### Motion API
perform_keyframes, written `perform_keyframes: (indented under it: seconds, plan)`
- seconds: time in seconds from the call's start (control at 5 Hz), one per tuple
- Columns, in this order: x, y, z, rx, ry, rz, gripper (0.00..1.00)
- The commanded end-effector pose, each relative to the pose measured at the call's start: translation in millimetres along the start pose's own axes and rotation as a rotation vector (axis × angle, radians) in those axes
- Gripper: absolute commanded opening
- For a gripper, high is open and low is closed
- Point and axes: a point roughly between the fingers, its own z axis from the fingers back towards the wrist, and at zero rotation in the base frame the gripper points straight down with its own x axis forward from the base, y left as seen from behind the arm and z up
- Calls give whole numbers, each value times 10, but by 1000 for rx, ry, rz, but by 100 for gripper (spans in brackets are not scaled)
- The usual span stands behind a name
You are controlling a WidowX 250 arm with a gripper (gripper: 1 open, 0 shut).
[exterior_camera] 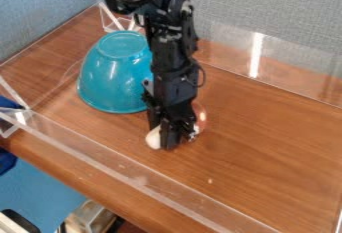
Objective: Put the mushroom in the blue bowl
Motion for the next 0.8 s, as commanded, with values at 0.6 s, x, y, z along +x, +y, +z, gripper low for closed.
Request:
perform_keyframes:
  seconds: [0.6]
  plan:
    - [-43,47,283,8,-54,-61,0]
